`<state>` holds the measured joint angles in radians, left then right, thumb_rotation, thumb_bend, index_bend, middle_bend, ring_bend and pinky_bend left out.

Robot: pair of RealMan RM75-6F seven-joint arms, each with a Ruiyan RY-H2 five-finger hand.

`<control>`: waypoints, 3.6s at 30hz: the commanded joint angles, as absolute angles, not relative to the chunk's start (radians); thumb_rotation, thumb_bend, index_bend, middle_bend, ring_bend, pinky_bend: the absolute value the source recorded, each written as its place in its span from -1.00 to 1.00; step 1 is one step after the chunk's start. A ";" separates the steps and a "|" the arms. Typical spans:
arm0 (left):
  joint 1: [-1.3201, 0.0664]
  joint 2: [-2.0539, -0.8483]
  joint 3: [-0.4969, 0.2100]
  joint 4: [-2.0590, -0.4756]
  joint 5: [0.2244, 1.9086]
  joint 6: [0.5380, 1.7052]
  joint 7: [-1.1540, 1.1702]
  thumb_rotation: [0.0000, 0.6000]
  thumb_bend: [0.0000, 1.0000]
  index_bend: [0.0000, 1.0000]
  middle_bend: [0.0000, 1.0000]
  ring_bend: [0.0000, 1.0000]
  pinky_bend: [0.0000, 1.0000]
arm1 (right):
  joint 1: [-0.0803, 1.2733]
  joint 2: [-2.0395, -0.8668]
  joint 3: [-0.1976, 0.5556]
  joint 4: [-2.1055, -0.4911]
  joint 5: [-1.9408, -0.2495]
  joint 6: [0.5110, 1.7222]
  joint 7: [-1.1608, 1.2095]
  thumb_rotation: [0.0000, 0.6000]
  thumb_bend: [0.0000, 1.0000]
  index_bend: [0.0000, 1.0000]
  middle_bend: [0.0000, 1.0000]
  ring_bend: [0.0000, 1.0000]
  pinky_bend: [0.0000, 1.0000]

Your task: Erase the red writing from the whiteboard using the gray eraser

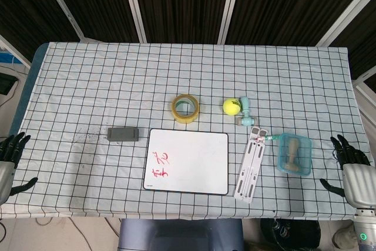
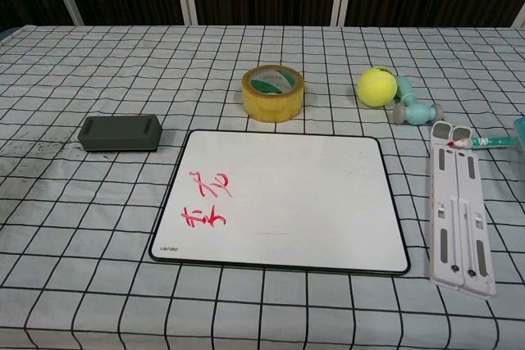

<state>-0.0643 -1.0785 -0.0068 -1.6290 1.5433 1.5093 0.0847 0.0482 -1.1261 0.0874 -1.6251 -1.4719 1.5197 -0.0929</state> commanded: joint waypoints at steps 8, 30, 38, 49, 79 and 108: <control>-0.071 -1.078 -0.004 -1.621 1.556 1.502 0.076 1.00 -0.81 -1.00 -0.97 -1.00 -0.77 | 0.048 -1.125 0.085 -1.627 -1.473 1.517 -0.094 1.00 -0.81 -0.91 -0.84 -0.62 -0.55; -0.101 -1.096 -0.004 -1.612 1.569 1.461 0.102 1.00 -0.81 -1.00 -0.95 -1.00 -0.77 | 0.042 -1.126 0.082 -1.630 -1.471 1.520 -0.082 1.00 -0.81 -0.91 -0.84 -0.62 -0.55; -0.189 -1.112 -0.047 -1.700 1.546 1.358 0.258 1.00 -0.81 -1.00 -0.95 -1.00 -0.77 | 0.044 -1.123 0.083 -1.633 -1.468 1.514 -0.079 1.00 -0.81 -0.91 -0.84 -0.62 -0.55; -0.374 -1.189 -0.179 -1.786 1.297 1.143 0.561 1.00 -0.76 -1.00 -0.87 -1.00 -0.77 | 0.044 -1.126 0.082 -1.637 -1.461 1.507 -0.084 1.00 -0.82 -0.92 -0.84 -0.62 -0.55; -0.650 -1.449 -0.156 -1.527 1.015 0.954 0.827 1.00 -0.85 -0.60 -0.41 -1.00 -0.74 | 0.051 -1.121 0.088 -1.652 -1.438 1.487 -0.088 1.00 -0.82 -0.91 -0.84 -0.62 -0.55; -0.709 -1.545 -0.109 -1.400 1.065 0.970 0.789 1.00 -0.68 -0.30 -0.18 -1.00 -0.74 | 0.051 -1.118 0.088 -1.654 -1.431 1.481 -0.078 1.00 -0.82 -0.91 -0.82 -0.62 -0.55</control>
